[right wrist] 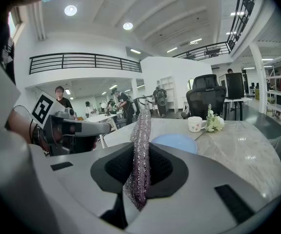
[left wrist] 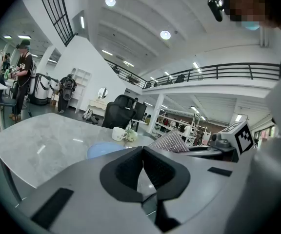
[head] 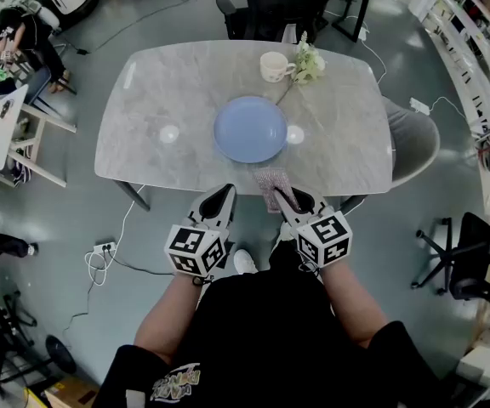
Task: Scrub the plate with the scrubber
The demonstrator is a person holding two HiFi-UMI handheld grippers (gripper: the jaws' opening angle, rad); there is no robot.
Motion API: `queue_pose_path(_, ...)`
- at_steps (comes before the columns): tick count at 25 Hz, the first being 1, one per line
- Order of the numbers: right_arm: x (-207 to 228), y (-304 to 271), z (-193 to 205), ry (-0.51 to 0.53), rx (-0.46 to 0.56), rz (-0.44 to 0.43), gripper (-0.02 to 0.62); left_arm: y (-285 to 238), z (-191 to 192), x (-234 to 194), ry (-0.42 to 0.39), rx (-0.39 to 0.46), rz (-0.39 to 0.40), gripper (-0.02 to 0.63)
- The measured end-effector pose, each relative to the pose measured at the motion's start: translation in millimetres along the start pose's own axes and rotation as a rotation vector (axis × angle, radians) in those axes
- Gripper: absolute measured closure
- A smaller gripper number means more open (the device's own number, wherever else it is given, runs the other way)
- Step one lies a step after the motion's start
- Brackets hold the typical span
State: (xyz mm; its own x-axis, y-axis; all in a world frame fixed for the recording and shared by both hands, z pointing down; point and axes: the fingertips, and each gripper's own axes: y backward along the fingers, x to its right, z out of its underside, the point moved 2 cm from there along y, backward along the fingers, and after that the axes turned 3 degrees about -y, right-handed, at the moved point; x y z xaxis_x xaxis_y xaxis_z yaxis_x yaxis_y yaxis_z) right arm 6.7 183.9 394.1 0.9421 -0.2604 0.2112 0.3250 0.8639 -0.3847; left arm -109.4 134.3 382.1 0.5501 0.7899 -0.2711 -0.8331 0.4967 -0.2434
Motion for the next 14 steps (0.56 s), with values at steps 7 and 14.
queue_pose_path(7, 1.7, -1.4, 1.7, -0.007, -0.006, -0.001, 0.526, -0.6, 1.3, -0.8, 0.004, -0.008, -0.003, 0.588)
queue_pose_path(14, -0.1, -1.7, 1.9, -0.005, -0.005, -0.01, 0.526, -0.8, 1.6, 0.4, 0.003, -0.006, -0.006, 0.588)
